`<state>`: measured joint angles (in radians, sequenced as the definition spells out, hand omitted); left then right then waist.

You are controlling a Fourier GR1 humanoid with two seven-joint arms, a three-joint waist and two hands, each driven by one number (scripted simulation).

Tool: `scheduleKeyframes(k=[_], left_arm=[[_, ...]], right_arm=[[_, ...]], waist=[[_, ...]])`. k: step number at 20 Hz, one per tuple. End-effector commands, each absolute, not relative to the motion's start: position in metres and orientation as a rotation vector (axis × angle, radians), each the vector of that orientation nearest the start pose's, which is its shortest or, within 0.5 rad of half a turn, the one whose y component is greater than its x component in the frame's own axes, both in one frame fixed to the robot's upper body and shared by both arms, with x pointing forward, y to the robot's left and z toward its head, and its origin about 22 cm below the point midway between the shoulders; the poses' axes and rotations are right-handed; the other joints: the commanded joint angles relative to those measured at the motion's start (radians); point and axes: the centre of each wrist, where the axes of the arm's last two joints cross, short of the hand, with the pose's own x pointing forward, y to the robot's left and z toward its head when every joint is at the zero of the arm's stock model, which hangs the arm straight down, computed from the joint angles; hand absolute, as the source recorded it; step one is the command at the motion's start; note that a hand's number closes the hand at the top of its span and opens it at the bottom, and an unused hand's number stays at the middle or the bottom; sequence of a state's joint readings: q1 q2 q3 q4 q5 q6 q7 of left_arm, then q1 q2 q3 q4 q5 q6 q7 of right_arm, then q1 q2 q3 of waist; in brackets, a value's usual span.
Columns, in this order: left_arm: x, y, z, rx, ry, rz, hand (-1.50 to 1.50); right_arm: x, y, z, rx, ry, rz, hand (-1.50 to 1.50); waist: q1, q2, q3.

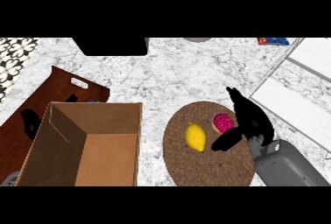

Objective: Pick the cupcake from the placemat and place it in the tiered shelf

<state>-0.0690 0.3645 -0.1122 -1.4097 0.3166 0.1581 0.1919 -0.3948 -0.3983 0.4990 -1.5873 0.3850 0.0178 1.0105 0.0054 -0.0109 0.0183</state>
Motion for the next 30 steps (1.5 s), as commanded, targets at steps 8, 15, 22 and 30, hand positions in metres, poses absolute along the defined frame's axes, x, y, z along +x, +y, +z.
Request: scheduleKeyframes(k=[8,15,22,30], left_arm=[[0.254,0.295,-0.024,0.099,-1.115,0.048,0.0],[0.248,0.284,-0.021,0.083,-1.12,0.055,0.0],[0.246,0.296,-0.026,0.076,-1.117,0.041,0.0],[0.244,0.284,-0.031,0.094,-1.099,0.029,0.0]], right_arm=[[0.299,-0.167,0.043,-0.791,-0.869,0.791,-1.5],[0.3,-0.169,0.032,-0.769,-0.942,0.749,-1.5],[0.322,-0.168,0.029,-0.739,-0.945,0.781,-1.5],[0.311,-0.151,0.004,-0.614,-0.963,0.996,1.5]], waist=[[-0.003,0.015,-0.018],[-0.002,0.012,-0.018],[0.007,0.015,-0.018],[0.003,0.014,-0.018]])
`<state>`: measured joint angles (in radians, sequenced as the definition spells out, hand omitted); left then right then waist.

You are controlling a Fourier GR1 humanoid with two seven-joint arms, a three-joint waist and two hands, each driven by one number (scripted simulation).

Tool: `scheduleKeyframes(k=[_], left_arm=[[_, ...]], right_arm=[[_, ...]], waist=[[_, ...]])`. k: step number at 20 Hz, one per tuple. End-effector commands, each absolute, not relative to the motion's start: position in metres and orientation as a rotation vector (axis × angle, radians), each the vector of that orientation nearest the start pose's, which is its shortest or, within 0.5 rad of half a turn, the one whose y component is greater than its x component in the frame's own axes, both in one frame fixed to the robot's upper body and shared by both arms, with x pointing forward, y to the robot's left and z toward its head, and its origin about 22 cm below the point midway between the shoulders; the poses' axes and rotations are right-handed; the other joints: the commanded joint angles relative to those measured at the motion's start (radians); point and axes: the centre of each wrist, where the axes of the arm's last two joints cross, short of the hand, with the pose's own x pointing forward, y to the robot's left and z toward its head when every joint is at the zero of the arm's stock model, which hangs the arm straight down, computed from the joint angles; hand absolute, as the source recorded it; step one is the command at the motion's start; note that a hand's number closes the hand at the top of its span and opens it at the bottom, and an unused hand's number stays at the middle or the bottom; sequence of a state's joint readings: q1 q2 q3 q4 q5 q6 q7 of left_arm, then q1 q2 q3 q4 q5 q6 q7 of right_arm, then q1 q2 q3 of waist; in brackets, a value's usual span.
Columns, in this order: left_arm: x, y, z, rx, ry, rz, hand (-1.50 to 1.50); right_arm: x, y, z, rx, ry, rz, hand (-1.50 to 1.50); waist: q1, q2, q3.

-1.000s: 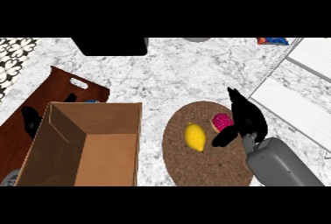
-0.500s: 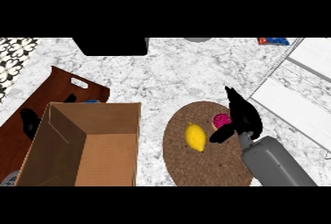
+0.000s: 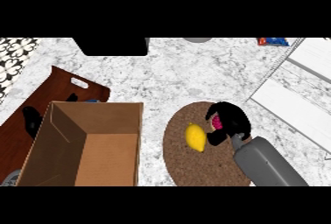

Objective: Pick the cupcake from the placemat and place it in the tiered shelf

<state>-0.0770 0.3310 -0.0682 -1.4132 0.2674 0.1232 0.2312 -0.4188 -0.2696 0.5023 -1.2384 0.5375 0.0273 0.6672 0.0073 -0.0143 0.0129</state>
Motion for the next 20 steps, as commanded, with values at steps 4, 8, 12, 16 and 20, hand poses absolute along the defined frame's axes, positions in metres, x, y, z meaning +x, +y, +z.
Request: scheduleKeyframes(k=[4,8,12,16,20], left_arm=[[0.235,0.297,-0.03,0.081,-1.11,0.037,0.0],[0.243,0.31,-0.019,0.103,-1.115,0.049,0.0],[0.236,0.303,-0.031,0.112,-1.1,0.068,0.0],[0.238,0.3,-0.027,0.107,-1.102,0.079,0.0],[0.24,0.299,-0.026,0.125,-1.097,0.079,0.0]], right_arm=[[0.299,-0.154,0.003,-0.612,-1.064,0.975,1.5],[0.293,-0.126,0.028,-0.641,-1.219,0.96,1.5],[0.301,-0.135,0.046,-0.759,-1.093,0.625,1.5],[0.3,-0.138,0.069,-0.885,-1.092,0.406,1.5],[0.291,-0.116,0.139,-1.007,-1.208,0.327,1.5]], waist=[[-0.005,0.014,-0.013],[-0.01,0.012,-0.013],[-0.026,0.01,-0.014],[-0.034,0.007,-0.015],[-0.046,0.0,-0.017]])
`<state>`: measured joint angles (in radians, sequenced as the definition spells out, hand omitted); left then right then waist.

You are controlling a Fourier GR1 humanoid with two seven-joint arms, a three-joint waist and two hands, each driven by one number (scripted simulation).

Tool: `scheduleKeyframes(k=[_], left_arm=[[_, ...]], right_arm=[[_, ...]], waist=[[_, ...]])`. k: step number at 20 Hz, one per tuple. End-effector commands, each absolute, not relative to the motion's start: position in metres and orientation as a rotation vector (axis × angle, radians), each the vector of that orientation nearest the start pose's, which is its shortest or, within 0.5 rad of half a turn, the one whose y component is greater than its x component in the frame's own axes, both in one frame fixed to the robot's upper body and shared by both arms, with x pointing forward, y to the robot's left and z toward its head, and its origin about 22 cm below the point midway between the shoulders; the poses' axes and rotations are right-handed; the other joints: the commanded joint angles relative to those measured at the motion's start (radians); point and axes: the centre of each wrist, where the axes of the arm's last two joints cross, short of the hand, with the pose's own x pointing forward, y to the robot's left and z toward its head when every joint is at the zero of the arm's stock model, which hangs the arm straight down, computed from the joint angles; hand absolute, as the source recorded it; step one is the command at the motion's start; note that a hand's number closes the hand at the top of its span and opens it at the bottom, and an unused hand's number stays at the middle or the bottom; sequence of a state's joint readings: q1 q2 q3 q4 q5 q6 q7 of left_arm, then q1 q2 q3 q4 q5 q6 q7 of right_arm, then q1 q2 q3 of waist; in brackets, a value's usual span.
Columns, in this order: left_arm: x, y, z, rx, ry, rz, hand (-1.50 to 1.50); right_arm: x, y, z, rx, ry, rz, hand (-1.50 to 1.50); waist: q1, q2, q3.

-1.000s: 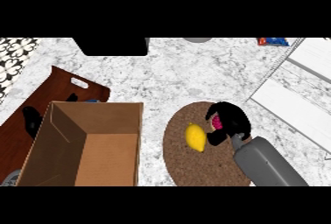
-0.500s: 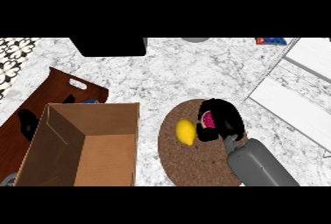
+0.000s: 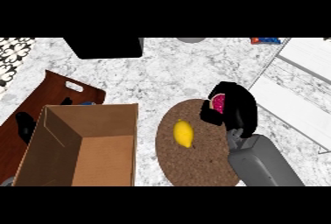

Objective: Pick the cupcake from the placemat and place it in the tiered shelf

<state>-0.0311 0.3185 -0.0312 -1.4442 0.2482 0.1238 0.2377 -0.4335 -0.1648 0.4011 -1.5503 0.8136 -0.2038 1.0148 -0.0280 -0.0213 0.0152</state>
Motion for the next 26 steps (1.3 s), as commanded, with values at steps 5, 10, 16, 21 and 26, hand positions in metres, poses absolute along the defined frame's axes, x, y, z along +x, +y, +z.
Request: scheduleKeyframes(k=[5,10,16,21,26], left_arm=[[0.236,0.296,-0.026,0.115,-1.114,0.089,0.0],[0.232,0.301,-0.02,0.135,-1.102,0.08,0.0],[0.235,0.297,-0.027,0.12,-1.114,0.079,0.0],[0.226,0.297,-0.03,0.107,-1.101,0.081,0.0],[0.23,0.303,-0.024,0.102,-1.113,0.066,0.0]], right_arm=[[0.276,-0.121,0.193,-1.18,-1.245,0.209,1.5],[0.259,-0.125,0.241,-1.247,-1.264,0.141,1.5],[0.259,-0.153,0.281,-1.309,-1.244,0.071,1.5],[0.267,-0.18,0.321,-1.344,-1.232,-0.022,1.5],[0.27,-0.222,0.35,-1.38,-1.226,-0.038,1.5]], waist=[[-0.019,0.003,-0.02],[-0.016,0.001,-0.019],[-0.017,0.009,-0.019],[0.0,0.009,-0.019],[0.004,0.013,-0.017]])
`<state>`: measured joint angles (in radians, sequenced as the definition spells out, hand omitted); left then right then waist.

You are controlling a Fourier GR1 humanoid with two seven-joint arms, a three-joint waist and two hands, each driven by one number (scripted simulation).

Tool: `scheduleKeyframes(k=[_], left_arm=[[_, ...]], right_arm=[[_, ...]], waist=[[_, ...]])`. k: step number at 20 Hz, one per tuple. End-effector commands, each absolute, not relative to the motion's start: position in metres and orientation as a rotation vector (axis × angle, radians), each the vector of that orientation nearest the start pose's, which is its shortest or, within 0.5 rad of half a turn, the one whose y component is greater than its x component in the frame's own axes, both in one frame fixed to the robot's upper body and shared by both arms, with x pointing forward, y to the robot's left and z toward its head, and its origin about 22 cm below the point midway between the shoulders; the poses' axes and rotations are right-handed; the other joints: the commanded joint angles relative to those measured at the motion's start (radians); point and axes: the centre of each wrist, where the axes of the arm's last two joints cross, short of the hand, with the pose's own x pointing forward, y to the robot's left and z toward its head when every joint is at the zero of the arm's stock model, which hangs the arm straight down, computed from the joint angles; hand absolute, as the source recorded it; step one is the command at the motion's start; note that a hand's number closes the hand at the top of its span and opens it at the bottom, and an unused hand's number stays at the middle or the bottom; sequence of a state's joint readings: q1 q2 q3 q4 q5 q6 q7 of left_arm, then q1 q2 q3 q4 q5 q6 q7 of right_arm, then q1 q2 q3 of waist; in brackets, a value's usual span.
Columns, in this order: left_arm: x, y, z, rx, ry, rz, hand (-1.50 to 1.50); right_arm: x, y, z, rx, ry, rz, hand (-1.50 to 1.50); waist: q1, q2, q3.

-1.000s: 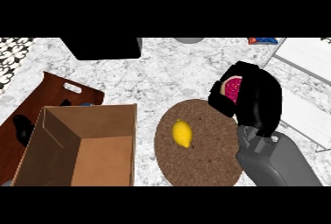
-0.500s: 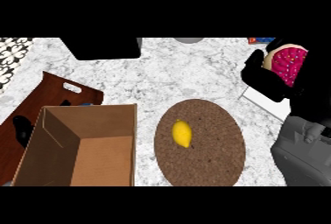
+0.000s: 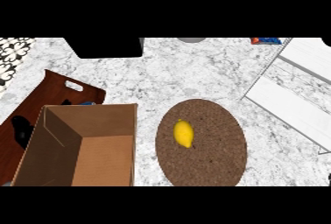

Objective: Pick the cupcake from the placemat and place it in the tiered shelf

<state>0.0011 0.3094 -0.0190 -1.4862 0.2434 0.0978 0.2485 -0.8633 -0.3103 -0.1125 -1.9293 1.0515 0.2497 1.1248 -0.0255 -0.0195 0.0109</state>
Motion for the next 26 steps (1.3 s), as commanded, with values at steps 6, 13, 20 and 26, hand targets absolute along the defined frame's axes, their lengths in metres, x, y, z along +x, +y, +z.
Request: scheduleKeyframes(k=[6,13,20,26], left_arm=[[0.233,0.302,-0.029,0.094,-1.106,0.07,0.0],[0.229,0.292,-0.031,0.084,-1.094,0.066,0.0],[0.263,0.282,-0.011,0.1,-1.113,0.045,0.0],[0.233,0.297,-0.021,0.088,-1.117,0.051,0.0]], right_arm=[[0.286,-0.254,0.367,-1.359,-1.198,0.018,1.5],[0.304,-0.309,0.355,-1.361,-1.122,0.114,1.5],[0.322,-0.333,0.34,-1.381,-1.114,0.117,1.5],[0.329,-0.341,0.333,-1.404,-1.103,0.094,1.5]], waist=[[0.011,0.017,-0.013],[0.022,0.02,-0.011],[0.024,0.024,-0.011],[0.037,0.02,-0.011]])
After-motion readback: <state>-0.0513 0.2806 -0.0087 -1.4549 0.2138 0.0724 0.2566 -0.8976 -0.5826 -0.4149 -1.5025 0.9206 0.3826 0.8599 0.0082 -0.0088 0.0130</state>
